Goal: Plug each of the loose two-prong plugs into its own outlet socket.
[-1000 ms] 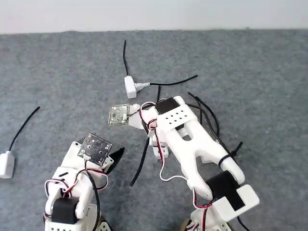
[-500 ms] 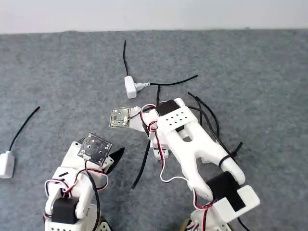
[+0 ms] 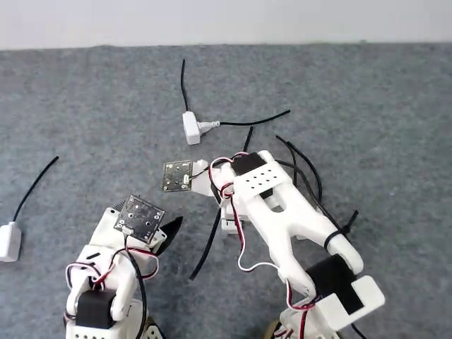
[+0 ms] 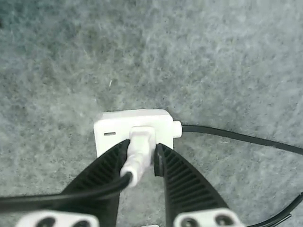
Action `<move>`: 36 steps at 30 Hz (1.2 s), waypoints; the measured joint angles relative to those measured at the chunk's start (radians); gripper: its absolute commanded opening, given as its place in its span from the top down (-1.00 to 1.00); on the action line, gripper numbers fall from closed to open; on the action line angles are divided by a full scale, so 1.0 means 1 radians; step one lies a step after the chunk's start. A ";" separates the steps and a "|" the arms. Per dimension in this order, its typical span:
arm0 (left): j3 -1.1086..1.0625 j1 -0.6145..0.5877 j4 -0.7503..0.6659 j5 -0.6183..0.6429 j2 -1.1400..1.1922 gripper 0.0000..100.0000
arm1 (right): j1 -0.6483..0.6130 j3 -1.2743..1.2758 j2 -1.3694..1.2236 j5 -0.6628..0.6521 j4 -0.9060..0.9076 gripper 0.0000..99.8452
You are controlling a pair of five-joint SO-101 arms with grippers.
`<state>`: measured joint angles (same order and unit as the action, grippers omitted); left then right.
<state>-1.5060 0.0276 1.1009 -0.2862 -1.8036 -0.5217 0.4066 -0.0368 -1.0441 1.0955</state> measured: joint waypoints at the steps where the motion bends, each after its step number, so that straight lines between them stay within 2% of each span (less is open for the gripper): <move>1: 0.000 0.000 0.000 0.000 0.000 0.33 | 0.006 0.000 -0.009 -0.003 -0.005 0.98; 9: 0.000 0.000 0.000 0.000 0.000 0.33 | 0.063 -0.020 -0.101 -0.032 -0.058 0.98; 27: -0.020 0.000 -0.031 0.000 0.000 0.33 | 0.066 -0.020 -0.109 -0.037 -0.069 0.96; 29: -0.025 0.000 -0.037 0.000 0.000 0.33 | 0.066 -0.020 -0.109 -0.037 -0.069 0.89; 34: -0.025 0.000 -0.037 0.000 0.000 0.33 | 0.066 -0.020 -0.109 0.023 -0.069 0.51; 36: -0.025 0.000 -0.037 0.000 0.000 0.33 | 0.066 -0.023 -0.110 0.060 -0.069 0.46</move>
<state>-1.5305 0.0276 1.0641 -0.2862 -1.8036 -0.4557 0.3836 -0.1473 -0.9843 1.0265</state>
